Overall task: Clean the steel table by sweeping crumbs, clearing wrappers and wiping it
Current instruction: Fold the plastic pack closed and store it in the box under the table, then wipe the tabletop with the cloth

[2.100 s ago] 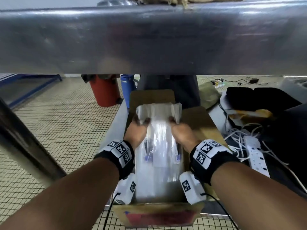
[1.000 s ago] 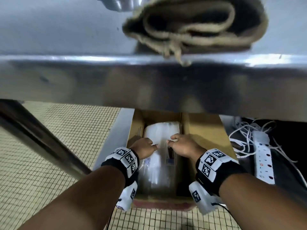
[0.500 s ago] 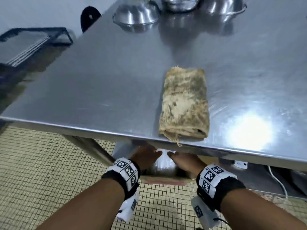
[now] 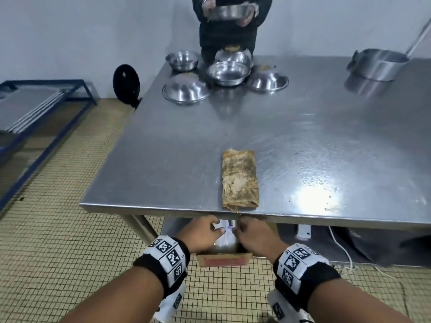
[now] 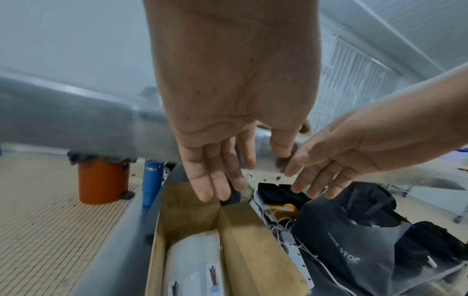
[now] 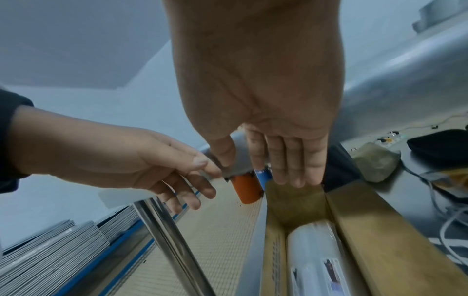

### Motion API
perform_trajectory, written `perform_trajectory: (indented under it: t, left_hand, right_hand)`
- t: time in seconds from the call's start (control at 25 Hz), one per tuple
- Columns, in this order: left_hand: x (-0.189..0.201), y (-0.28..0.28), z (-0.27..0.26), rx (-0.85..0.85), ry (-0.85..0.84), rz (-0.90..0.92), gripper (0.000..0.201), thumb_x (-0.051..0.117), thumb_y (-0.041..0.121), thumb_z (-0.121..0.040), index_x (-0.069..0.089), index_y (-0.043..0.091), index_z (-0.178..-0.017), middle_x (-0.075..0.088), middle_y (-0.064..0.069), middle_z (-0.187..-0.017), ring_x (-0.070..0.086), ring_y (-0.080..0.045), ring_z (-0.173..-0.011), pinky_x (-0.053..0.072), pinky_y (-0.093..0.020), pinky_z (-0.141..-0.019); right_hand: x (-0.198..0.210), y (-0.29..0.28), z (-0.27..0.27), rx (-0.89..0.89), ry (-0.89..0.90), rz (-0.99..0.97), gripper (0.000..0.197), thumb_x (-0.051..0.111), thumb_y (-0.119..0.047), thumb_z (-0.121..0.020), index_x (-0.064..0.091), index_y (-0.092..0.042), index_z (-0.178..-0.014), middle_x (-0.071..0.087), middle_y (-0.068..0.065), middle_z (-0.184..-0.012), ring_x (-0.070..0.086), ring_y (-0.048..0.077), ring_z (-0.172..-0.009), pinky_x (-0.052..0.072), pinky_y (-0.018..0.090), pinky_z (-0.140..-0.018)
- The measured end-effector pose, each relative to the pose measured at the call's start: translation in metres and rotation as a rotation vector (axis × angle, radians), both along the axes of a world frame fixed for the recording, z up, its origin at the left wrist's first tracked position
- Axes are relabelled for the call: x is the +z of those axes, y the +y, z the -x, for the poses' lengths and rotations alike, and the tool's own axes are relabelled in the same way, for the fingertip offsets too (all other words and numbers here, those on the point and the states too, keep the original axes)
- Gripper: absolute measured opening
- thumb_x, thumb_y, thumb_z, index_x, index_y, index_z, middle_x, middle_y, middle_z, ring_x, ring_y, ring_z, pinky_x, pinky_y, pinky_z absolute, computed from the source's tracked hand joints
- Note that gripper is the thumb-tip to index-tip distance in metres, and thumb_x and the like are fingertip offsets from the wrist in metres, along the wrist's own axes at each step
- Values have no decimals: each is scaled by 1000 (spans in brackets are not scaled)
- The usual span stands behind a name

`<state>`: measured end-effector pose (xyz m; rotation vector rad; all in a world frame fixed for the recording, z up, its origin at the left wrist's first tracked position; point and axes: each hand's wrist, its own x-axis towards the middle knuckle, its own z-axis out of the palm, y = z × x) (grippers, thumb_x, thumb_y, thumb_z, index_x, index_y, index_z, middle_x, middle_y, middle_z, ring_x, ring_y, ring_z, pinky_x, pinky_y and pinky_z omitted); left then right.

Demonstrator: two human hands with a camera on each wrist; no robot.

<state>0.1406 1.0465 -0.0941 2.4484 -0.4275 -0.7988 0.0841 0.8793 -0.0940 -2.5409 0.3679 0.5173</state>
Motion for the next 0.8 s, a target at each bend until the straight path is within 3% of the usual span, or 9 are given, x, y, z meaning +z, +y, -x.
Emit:
perform_trajectory:
  t: [0.16, 0.32, 0.44, 0.52, 0.64, 0.8]
  left_hand:
    - [49, 3, -9, 6, -92, 63, 33, 57, 41, -95, 61, 24, -123, 66, 3, -119, 61, -14, -105, 48, -30, -93]
    - [69, -8, -40, 67, -206, 43, 39, 55, 39, -96, 55, 25, -132, 59, 2, -131, 58, -16, -114, 44, -26, -94]
    - [65, -21, -69, 128, -338, -41, 43, 52, 38, -97, 49, 25, -138, 49, 0, -143, 49, -22, -128, 38, -30, -104]
    - [55, -25, -83, 154, -366, -101, 49, 51, 37, -98, 43, 24, -144, 41, -3, -150, 39, -23, -138, 30, -30, -110]
    - [33, -31, -106, 167, -369, -159, 57, 48, 40, -98, 32, 24, -150, 24, -5, -160, 24, -23, -146, 18, -31, -118]
    - [6, -35, -117, 109, -418, -247, 63, 35, 51, -98, 19, 26, -154, 5, -3, -164, 5, -23, -151, -1, -34, -120]
  right_hand:
    - [58, -7, -10, -36, -142, -71, 29, 50, -34, -96, 64, -15, -114, 70, 8, -101, 64, 20, -86, 51, 28, -77]
    - [81, -20, -40, -58, -320, 8, 32, 50, -30, -95, 57, -16, -123, 65, 8, -110, 61, 25, -103, 52, 35, -88]
    - [78, -29, -70, -72, -435, 91, 37, 49, -32, -95, 51, -19, -129, 58, 6, -123, 53, 24, -112, 47, 36, -95]
    - [70, -32, -89, -35, -458, 154, 46, 46, -36, -95, 43, -19, -138, 49, 6, -138, 45, 26, -125, 40, 38, -105]
    - [51, -34, -118, 38, -410, 197, 61, 36, -43, -96, 25, -16, -150, 21, 10, -158, 15, 30, -146, 17, 44, -119]
    - [16, -34, -129, 63, -306, 163, 68, 25, -51, -97, 5, -23, -155, -9, 10, -162, -15, 33, -147, -7, 47, -119]
